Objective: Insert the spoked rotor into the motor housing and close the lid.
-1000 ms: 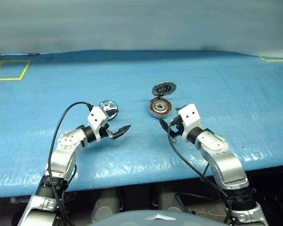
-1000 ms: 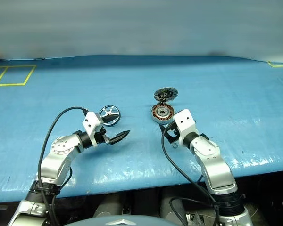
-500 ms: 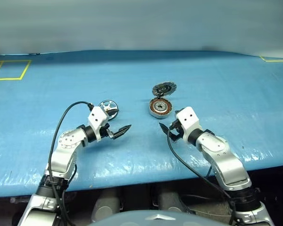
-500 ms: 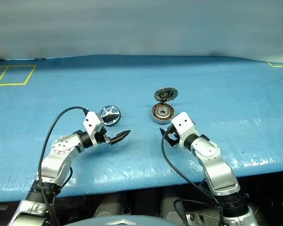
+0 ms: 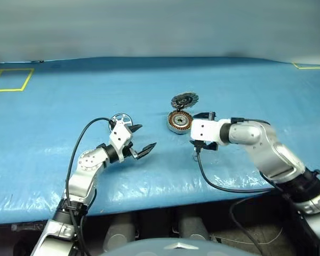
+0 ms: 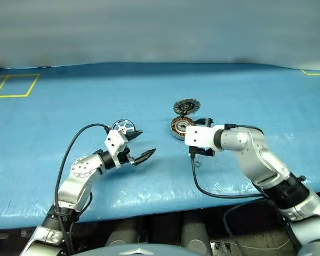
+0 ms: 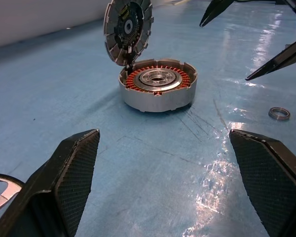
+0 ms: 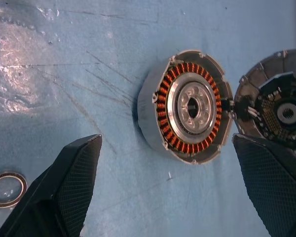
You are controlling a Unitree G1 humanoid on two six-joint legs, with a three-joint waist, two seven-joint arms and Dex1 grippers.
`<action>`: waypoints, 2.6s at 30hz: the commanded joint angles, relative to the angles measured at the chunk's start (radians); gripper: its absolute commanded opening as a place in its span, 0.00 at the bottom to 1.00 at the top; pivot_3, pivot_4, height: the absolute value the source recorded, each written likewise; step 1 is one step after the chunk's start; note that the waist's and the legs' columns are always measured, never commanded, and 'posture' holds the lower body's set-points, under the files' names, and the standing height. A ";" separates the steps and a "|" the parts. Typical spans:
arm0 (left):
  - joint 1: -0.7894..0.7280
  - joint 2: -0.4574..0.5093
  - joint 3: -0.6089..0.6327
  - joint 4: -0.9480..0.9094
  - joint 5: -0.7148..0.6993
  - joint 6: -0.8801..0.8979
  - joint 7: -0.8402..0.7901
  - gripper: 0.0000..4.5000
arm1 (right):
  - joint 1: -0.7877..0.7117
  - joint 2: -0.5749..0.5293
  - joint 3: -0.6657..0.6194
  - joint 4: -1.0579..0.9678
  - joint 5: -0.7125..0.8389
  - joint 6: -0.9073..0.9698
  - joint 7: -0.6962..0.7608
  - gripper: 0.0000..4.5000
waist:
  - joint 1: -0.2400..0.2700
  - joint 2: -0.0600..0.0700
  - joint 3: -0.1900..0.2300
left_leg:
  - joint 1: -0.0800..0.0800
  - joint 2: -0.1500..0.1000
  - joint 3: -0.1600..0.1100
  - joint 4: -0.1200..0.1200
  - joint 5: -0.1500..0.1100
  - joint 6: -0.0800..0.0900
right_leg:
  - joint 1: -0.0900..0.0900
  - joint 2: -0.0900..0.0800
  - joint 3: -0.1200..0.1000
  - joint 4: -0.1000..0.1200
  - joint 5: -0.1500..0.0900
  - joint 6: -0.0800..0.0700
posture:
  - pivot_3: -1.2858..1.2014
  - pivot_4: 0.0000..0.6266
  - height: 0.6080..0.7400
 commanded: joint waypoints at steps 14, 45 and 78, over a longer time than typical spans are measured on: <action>0.063 0.000 0.016 -0.064 -0.023 -0.050 -0.013 1.00 | -0.271 0.179 0.122 0.437 -0.178 -0.219 0.156 0.99 | 0.003 0.000 0.000 | -0.001 -0.001 0.003 0.001 0.001 -0.002 | 0.000 -0.002 -0.001 -0.001 0.001 0.001 | 0.52 0.24 1.00; 0.175 -0.046 -0.021 -0.114 -0.004 -0.079 0.029 1.00 | -0.232 0.278 0.091 0.594 -0.218 -0.293 0.268 0.48 | 0.001 0.001 -0.001 | 0.001 0.000 0.002 0.001 0.001 -0.003 | 0.002 -0.003 -0.002 -0.001 0.001 -0.001 | 0.52 0.24 1.00; 0.169 0.087 0.099 -0.161 -0.045 -0.013 0.024 1.00 | -0.023 0.459 0.131 0.165 -0.290 -0.064 0.135 0.48 | -0.003 0.002 -0.003 | 0.003 0.004 -0.001 -0.001 0.004 -0.009 | -0.001 0.001 -0.005 0.001 -0.001 -0.003 | 0.52 0.24 1.00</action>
